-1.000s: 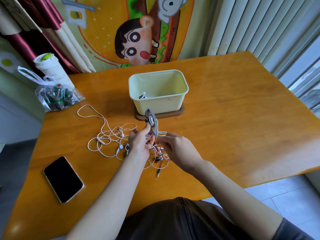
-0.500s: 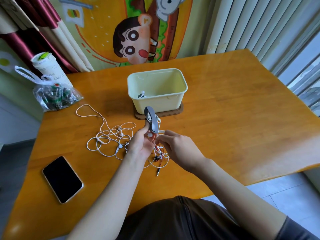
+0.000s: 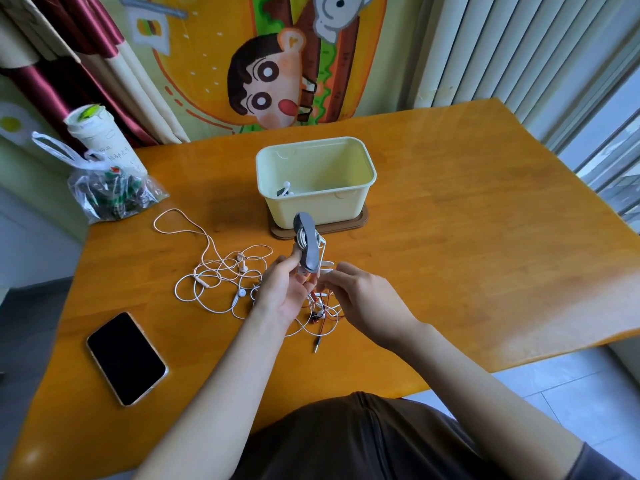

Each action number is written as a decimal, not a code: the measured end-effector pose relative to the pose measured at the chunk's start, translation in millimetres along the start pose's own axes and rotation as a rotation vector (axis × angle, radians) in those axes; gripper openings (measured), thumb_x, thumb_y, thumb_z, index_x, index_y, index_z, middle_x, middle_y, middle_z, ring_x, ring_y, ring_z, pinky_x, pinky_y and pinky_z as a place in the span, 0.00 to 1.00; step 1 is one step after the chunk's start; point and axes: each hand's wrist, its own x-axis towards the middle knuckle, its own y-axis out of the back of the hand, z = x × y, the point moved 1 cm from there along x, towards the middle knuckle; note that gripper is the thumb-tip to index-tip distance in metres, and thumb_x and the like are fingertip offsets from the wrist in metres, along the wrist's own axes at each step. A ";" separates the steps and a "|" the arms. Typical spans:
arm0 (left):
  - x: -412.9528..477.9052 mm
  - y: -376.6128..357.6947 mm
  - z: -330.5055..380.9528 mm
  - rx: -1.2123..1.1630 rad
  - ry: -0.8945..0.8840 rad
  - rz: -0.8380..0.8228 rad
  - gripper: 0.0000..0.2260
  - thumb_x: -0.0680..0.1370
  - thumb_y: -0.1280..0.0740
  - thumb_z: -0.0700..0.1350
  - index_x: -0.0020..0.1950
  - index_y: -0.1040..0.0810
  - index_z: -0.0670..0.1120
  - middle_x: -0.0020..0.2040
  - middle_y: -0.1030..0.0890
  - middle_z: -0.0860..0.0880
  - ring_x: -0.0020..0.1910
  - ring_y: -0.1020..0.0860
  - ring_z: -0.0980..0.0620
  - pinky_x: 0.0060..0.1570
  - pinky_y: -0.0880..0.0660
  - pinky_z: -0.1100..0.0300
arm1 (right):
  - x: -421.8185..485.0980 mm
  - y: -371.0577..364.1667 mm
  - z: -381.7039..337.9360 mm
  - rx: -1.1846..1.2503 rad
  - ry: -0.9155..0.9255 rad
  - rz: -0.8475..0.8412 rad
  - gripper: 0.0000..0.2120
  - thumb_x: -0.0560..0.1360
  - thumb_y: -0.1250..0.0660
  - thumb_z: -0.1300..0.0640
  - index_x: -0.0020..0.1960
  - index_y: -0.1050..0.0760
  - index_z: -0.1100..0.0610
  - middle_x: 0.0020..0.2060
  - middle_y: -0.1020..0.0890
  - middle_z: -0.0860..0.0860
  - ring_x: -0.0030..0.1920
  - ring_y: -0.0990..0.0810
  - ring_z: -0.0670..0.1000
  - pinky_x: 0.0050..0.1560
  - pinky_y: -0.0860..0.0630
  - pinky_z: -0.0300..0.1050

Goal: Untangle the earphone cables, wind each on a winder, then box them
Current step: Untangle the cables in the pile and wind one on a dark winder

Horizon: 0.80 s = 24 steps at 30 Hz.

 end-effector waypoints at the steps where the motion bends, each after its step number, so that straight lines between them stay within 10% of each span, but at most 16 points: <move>1: -0.1 -0.7 0.2 -0.004 0.002 -0.014 0.18 0.80 0.38 0.44 0.68 0.31 0.38 0.44 0.21 0.44 0.40 0.23 0.51 0.39 0.26 0.60 | -0.3 -0.4 -0.2 -0.011 0.001 -0.003 0.12 0.79 0.43 0.56 0.53 0.21 0.55 0.45 0.22 0.51 0.38 0.21 0.53 0.32 0.25 0.46; 10: -6.8 -9.3 1.3 0.021 0.005 -0.054 0.19 0.81 0.41 0.47 0.68 0.30 0.37 0.50 0.25 0.38 0.37 0.26 0.49 0.37 0.28 0.59 | 3.0 -1.2 -3.5 -0.069 0.037 -0.014 0.09 0.79 0.40 0.61 0.53 0.21 0.56 0.44 0.21 0.52 0.36 0.22 0.54 0.30 0.31 0.41; 16: -9.6 -10.8 -0.1 0.120 -0.136 -0.040 0.08 0.79 0.36 0.40 0.49 0.35 0.44 0.48 0.20 0.41 0.48 0.22 0.44 0.46 0.27 0.51 | 3.0 1.7 -5.4 -0.036 0.059 -0.006 0.07 0.78 0.37 0.62 0.51 0.21 0.58 0.44 0.21 0.52 0.36 0.24 0.48 0.31 0.40 0.29; 24: -18.6 -4.9 -9.5 0.250 -0.266 0.010 0.15 0.75 0.33 0.31 0.45 0.38 0.44 0.39 0.20 0.47 0.35 0.21 0.55 0.43 0.26 0.56 | 17.2 19.7 -11.9 0.108 -0.021 0.160 0.11 0.79 0.42 0.58 0.52 0.21 0.57 0.44 0.22 0.49 0.41 0.23 0.51 0.38 0.25 0.46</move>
